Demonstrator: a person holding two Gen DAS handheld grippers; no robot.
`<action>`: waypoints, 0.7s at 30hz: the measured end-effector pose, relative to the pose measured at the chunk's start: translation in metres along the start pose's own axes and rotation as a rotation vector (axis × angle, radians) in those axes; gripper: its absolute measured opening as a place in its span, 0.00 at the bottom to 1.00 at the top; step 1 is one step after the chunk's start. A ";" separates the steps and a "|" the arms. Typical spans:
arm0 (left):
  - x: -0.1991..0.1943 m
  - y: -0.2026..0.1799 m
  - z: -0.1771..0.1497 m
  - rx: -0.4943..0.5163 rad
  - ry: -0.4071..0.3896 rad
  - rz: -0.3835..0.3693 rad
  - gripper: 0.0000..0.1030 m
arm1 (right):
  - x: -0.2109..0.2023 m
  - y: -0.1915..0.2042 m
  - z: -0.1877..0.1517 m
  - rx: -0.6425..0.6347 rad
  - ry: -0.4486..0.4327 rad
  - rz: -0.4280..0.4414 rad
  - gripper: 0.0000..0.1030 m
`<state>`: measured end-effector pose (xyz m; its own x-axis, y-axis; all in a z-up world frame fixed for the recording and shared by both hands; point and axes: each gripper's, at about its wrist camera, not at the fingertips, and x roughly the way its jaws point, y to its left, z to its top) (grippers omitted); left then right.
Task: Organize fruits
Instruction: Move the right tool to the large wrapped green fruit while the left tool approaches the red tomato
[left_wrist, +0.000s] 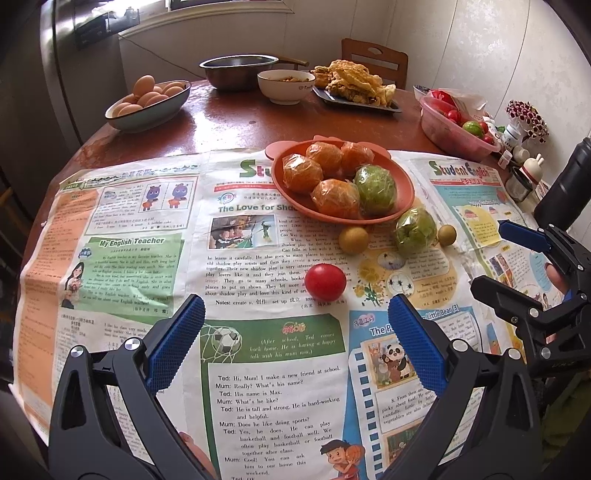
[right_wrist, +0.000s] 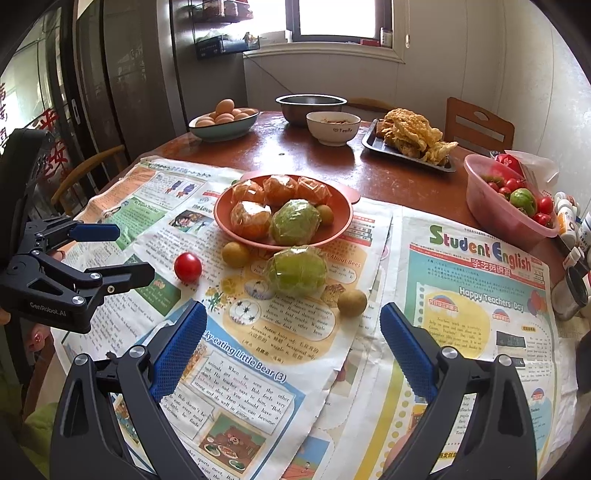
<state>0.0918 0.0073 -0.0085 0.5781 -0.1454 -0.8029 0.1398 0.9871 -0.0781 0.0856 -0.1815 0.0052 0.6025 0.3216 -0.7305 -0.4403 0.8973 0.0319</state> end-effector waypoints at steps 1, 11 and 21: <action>0.001 0.000 -0.001 0.003 0.003 0.003 0.91 | 0.001 0.000 0.000 -0.004 0.003 0.002 0.92; 0.013 -0.005 -0.013 0.010 0.033 -0.001 0.91 | 0.016 -0.001 0.001 -0.018 0.026 0.007 0.92; 0.026 -0.011 -0.012 0.025 0.057 -0.016 0.91 | 0.031 -0.007 0.012 -0.018 0.038 0.007 0.92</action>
<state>0.0956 -0.0064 -0.0362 0.5293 -0.1562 -0.8340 0.1689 0.9826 -0.0768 0.1156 -0.1743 -0.0099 0.5734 0.3161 -0.7558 -0.4571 0.8891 0.0250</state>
